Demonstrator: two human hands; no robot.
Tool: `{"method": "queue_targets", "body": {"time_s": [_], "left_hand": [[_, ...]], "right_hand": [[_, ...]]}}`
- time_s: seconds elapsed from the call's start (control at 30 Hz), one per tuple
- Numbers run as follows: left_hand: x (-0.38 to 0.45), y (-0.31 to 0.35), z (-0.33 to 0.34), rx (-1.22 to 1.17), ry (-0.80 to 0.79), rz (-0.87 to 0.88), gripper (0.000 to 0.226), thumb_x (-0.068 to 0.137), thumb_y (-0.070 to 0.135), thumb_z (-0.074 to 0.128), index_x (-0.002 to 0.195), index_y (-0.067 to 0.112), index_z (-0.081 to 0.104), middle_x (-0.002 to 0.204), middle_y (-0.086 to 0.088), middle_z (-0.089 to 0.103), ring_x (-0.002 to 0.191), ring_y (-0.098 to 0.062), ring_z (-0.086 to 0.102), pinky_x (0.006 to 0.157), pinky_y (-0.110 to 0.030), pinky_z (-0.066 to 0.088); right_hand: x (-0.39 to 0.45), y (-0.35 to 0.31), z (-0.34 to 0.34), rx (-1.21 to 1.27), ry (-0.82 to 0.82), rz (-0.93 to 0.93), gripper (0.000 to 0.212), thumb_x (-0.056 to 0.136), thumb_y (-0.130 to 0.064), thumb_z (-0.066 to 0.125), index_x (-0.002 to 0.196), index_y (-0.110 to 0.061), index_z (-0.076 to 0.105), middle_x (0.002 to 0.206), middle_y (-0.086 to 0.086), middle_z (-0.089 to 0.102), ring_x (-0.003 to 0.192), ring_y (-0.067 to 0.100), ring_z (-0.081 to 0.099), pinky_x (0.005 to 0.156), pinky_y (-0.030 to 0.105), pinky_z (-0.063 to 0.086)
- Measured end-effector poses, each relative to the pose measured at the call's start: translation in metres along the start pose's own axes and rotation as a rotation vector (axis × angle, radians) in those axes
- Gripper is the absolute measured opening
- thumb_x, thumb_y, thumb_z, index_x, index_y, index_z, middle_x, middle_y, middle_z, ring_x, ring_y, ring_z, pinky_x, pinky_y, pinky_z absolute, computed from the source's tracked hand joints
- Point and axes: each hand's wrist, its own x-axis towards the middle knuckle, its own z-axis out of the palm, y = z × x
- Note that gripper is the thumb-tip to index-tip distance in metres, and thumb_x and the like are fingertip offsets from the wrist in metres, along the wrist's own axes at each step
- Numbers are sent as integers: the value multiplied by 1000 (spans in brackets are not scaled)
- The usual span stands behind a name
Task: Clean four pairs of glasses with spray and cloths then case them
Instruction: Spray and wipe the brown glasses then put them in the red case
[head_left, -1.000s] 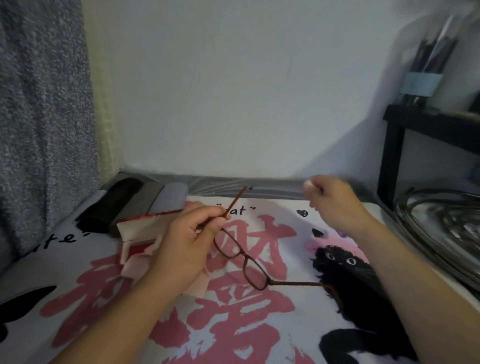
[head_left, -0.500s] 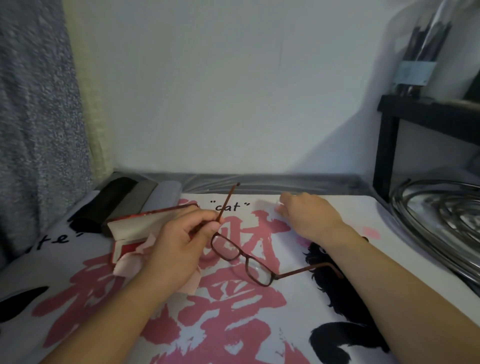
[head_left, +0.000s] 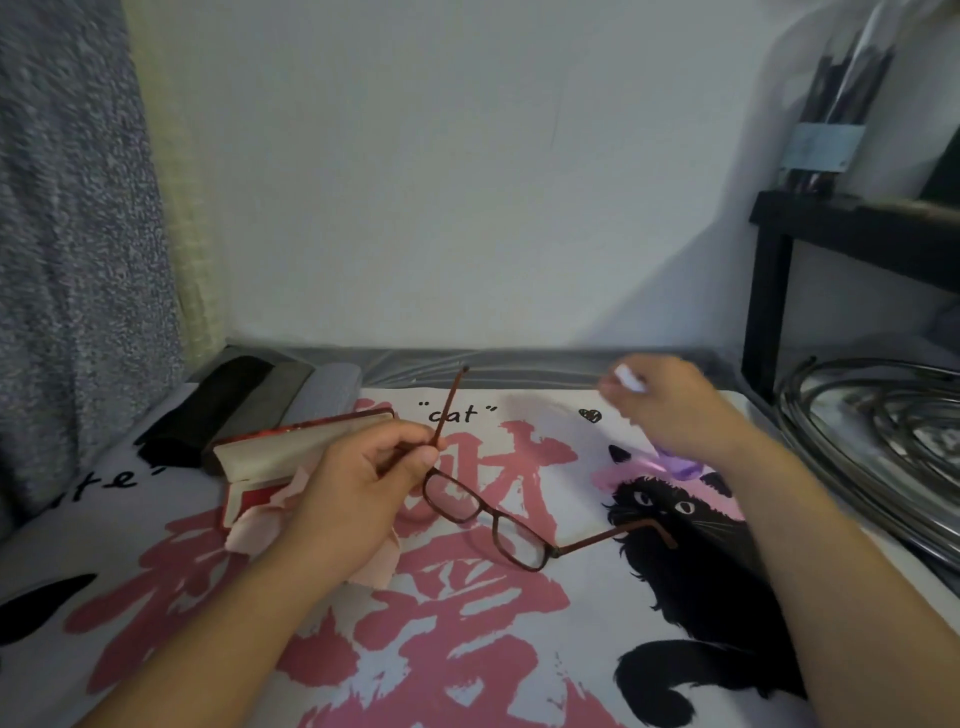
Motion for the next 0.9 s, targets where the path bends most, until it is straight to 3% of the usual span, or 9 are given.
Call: {"method": "queue_targets", "body": {"time_s": [0.07,0.13,0.2,0.3,0.43,0.6,0.73,0.9], "left_hand": [[0,1,0,-36,-5,-58,20,92,4,67,95,22,75,94,8,76,89,-8,71,79,-19,56],[1,2,-2,-43,-49,-106,19,91,2,69,96,20,74,97,6,77,93,-10,72,83,-23,57],[0,3,-5,-52,-97,-118,21,89,-2,70,93,18,74,98,1,77,94,-14,72,84,-25,57],[-1,5,-6,-25,-111,-92,21,88,-3,70,91,17,75,96,1,77,92,-12,72,83,-23,57],[0,8,-7,-82,8,-26,26,89,-6,67,91,19,75,97,2,78,93,-13,73,81,-18,56],[2,9,-12,-140,211,42,45,93,0,65,85,43,76,97,11,77,94,-4,72,79,-13,54],[4,14,-17,-119,422,126,35,95,0,63,95,34,69,87,23,73,86,5,67,79,-9,50],[6,14,-18,-78,518,163,31,96,2,62,98,32,65,86,24,71,85,7,66,80,-9,50]], "right_hand": [[-7,-9,-11,403,110,-49,25,103,-30,55,99,-10,71,87,14,70,72,18,61,75,36,52],[-10,-16,-8,811,64,-111,31,102,-29,49,109,-7,71,87,7,67,81,19,63,82,35,55],[-11,-20,8,967,-14,-130,35,96,-31,51,113,-7,69,88,5,68,84,21,65,81,31,55],[-11,-24,35,984,-62,-116,27,97,-22,55,115,-6,68,97,11,75,94,28,73,85,33,57],[-12,-25,50,1040,-21,-110,16,104,-15,49,109,-3,60,112,16,75,106,32,72,94,41,58],[-14,-27,56,1067,103,-59,12,101,-15,55,98,-6,64,102,10,75,100,25,71,90,43,59],[-16,-29,56,1056,106,-6,20,104,-21,54,105,-13,72,99,11,73,88,26,68,84,41,57],[-21,-31,61,984,47,3,21,106,-22,49,114,-16,67,102,10,76,86,23,70,77,36,60]]}}
